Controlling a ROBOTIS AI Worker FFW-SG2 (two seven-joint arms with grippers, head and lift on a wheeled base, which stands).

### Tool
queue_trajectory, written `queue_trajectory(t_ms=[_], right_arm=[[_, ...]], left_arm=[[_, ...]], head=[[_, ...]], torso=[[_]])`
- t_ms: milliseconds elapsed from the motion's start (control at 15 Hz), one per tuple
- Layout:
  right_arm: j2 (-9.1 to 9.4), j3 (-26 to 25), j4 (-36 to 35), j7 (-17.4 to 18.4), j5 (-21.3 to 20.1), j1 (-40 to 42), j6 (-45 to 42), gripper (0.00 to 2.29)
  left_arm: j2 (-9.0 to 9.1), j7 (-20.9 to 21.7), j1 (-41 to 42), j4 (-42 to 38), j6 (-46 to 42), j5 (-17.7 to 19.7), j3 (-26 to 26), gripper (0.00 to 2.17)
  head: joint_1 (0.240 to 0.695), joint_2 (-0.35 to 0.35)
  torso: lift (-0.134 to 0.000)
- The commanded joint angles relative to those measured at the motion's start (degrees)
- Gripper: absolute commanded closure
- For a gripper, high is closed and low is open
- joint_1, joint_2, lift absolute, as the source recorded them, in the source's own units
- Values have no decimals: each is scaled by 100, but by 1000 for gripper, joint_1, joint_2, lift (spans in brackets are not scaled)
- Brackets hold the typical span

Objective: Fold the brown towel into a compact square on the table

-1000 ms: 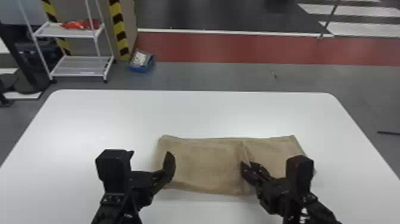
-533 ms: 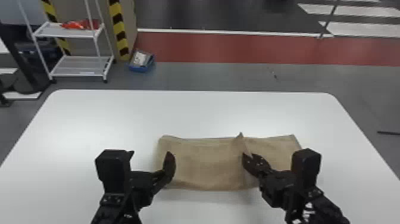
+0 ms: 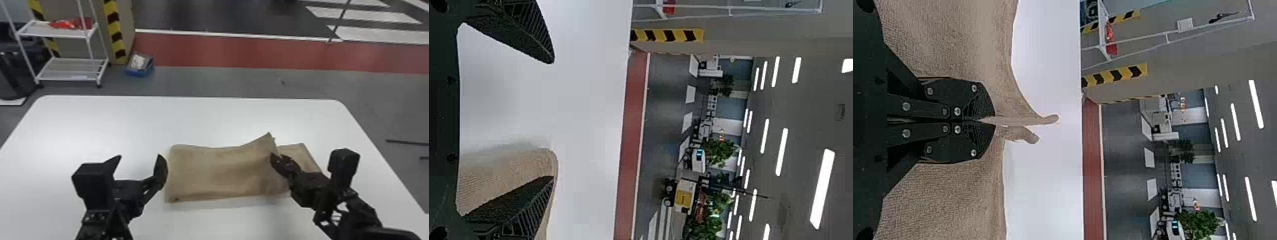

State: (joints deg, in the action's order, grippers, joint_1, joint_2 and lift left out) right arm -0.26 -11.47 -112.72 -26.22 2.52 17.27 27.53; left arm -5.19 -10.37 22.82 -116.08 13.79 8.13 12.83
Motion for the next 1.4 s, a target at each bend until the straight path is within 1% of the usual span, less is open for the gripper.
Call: queue_trajectory(t_ms=[0,133,200,333,400,467,600,667,867,1067,1133,1200,1267,1333], right_arm=[[31,-444,-207,-68,477,-74,144,1301],[31,-620,-242,-76,504,-127,249,1298],[31,-620,-101,-76,468,-136,249,1301],[31,-585,13,-85,451,-144,214,1298],[31,-602,-5,-182,495,-144,231,1301],[31,-664,-119,-243,583,-144,337,1301],[31,-1103,-620,-243,1119,-153,688,1298],[31,-1261,-734,-252,1268,-144,776,1298],[31,-1103,-233,-252,978,-197,706,1298],[31,-1112,-58,-252,899,-338,706,1301],[31,-1174,-154,-252,952,-347,741,1298],[31,-1358,-312,-243,1057,-382,864,1298],[31,-1657,-444,-243,1251,-470,1181,1301],[31,-1824,-462,-226,1295,-540,1321,1298]], left_arm=[[0,-9,3,279,-592,-22,-123,46],[0,-26,47,464,-961,-57,-263,46],[0,-26,73,543,-1172,-22,-377,46],[0,-9,91,578,-1189,48,-536,46],[0,0,108,569,-1207,66,-580,46],[0,0,144,552,-1207,66,-615,46],[0,0,231,516,-1207,66,-667,49],[0,18,258,516,-1242,92,-703,49],[18,150,231,543,-1260,180,-720,49],[9,158,223,543,-1260,189,-703,53],[9,150,223,552,-1242,189,-703,53],[9,150,231,552,-1242,189,-703,53],[9,150,240,552,-1242,189,-694,53],[9,150,240,569,-1242,198,-694,53]], head=[[695,-120],[695,-130],[695,-134],[695,-131],[695,-113],[695,-105],[695,-91],[695,-92],[695,-119],[695,-120],[695,-121],[695,-124],[695,-127],[695,-136]], torso=[[-120],[-120],[-120],[-120],[-120],[-120],[-120],[-120],[-120],[-120],[-120],[-120],[-120],[-120]])
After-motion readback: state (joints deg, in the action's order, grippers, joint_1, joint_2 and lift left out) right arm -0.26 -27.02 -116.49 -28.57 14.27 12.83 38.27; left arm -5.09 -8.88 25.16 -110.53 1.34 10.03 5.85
